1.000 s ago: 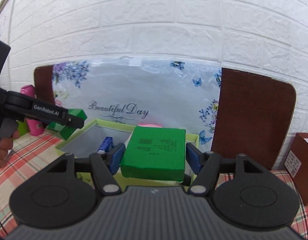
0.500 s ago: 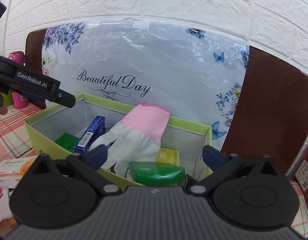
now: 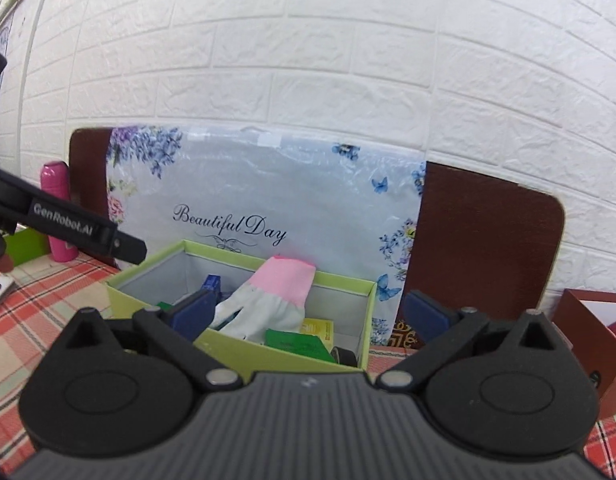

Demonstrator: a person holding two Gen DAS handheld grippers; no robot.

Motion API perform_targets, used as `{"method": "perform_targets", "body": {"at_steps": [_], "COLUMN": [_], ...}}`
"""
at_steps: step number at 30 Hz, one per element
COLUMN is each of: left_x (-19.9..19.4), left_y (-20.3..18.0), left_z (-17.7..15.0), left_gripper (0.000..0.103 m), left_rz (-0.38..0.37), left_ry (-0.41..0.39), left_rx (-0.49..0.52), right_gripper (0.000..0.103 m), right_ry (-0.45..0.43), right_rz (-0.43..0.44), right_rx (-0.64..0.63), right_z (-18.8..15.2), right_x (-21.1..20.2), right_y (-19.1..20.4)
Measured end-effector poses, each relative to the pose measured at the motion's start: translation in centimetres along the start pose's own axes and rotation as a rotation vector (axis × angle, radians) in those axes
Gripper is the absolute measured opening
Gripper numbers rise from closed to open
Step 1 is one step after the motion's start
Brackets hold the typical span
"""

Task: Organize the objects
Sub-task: 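Lower both green boxes into the lime-green box and open both tools, then withdraw both tools back toward the remaining items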

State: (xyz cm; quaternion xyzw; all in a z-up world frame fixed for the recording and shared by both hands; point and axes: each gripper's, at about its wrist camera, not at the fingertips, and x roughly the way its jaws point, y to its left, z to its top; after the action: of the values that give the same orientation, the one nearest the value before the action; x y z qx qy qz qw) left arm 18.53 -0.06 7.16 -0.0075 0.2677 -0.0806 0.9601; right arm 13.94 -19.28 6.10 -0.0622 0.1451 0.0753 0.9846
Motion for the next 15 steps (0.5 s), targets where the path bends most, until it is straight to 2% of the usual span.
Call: {"method": "perform_targets", "body": {"at_steps": [6, 15], "left_x": [-3.0, -5.1], "left_y": [-1.4, -1.6], "left_z": [-2.9, -6.7], "left_gripper": [0.084, 0.084], "left_rz": [-0.002, -0.016], "left_ry": [0.020, 0.071], "left_rx": [0.017, -0.039], "right_gripper": [0.103, 0.103], "right_ry": [-0.007, 0.030], "right_rz": [-0.007, -0.006], "right_rx": [0.031, 0.097], "right_z": [-0.9, -3.3], "right_x": [-3.9, -7.3], "right_y": [0.1, 0.0]}}
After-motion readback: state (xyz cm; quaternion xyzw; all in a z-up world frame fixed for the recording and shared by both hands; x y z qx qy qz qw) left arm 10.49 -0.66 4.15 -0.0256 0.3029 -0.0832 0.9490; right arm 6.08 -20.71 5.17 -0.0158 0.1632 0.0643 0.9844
